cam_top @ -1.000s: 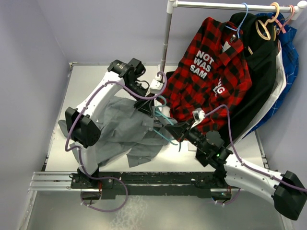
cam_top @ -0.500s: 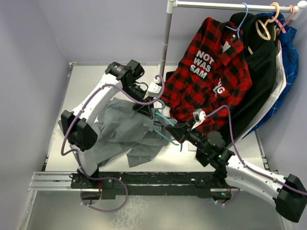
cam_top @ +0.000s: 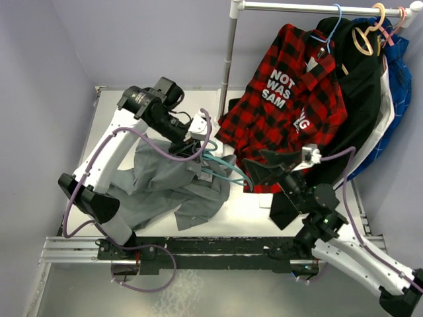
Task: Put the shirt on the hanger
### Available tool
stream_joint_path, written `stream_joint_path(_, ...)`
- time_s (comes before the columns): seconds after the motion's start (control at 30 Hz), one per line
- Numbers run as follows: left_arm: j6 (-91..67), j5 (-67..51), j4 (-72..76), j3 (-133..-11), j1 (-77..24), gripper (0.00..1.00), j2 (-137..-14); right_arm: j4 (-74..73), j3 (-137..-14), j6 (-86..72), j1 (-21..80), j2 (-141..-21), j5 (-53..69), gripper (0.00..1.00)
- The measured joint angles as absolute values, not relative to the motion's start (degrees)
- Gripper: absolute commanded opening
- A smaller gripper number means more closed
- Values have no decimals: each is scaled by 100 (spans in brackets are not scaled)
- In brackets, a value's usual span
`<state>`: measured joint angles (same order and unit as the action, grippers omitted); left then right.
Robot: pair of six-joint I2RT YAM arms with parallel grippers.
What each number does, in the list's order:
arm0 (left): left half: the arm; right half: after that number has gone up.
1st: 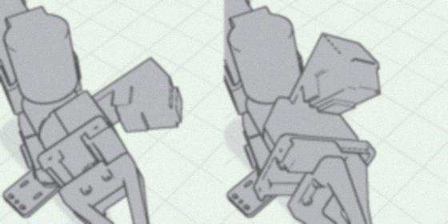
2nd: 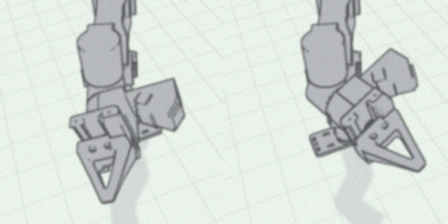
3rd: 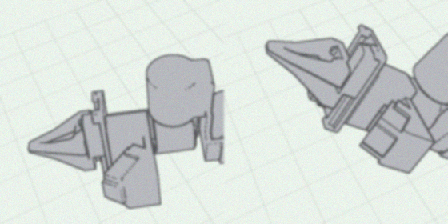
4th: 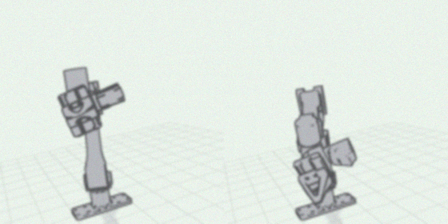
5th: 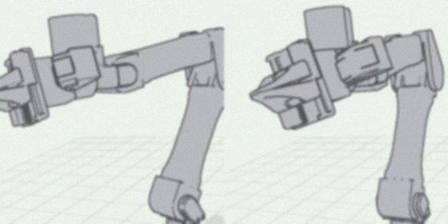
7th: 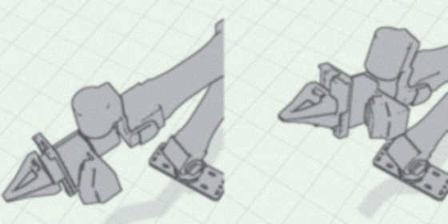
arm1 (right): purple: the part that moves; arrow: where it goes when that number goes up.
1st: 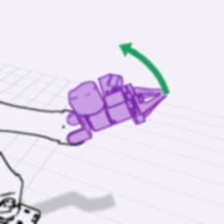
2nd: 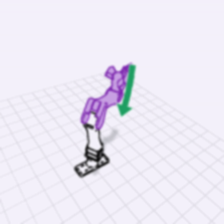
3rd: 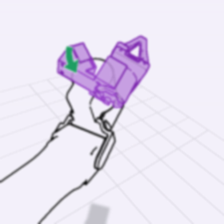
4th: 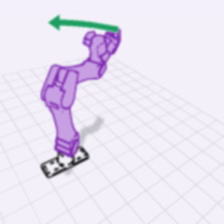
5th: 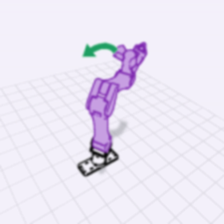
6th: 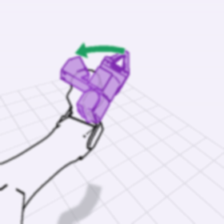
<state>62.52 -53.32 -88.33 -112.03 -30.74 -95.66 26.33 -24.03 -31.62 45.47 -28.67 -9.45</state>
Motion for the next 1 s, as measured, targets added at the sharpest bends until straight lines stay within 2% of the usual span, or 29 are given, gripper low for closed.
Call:
stream_joint_path(0.13,6189,-5192,-8897,-11430,-2995,0,-9537,2163,-2469,-2998,4541,-2250,-1092,99)
stream_joint_path(0.3,5909,-5078,-8914,-12359,-2812,0,-9651,2014,-2154,-2805,4536,-2008,-751,99)
stream_joint_path(0.53,5747,-5074,-8930,-12669,-2790,0,-9408,2318,-976,-2783,4536,-2097,-469,89)
stream_joint_path(0.87,5699,-5030,-8945,-12606,-2788,0,-9164,4676,-915,-2853,4539,-4646,27,78)
stream_joint_path(1.0,5701,-5030,-8945,-12411,-2788,0,-9159,5358,-917,-2950,4576,-5269,108,70)
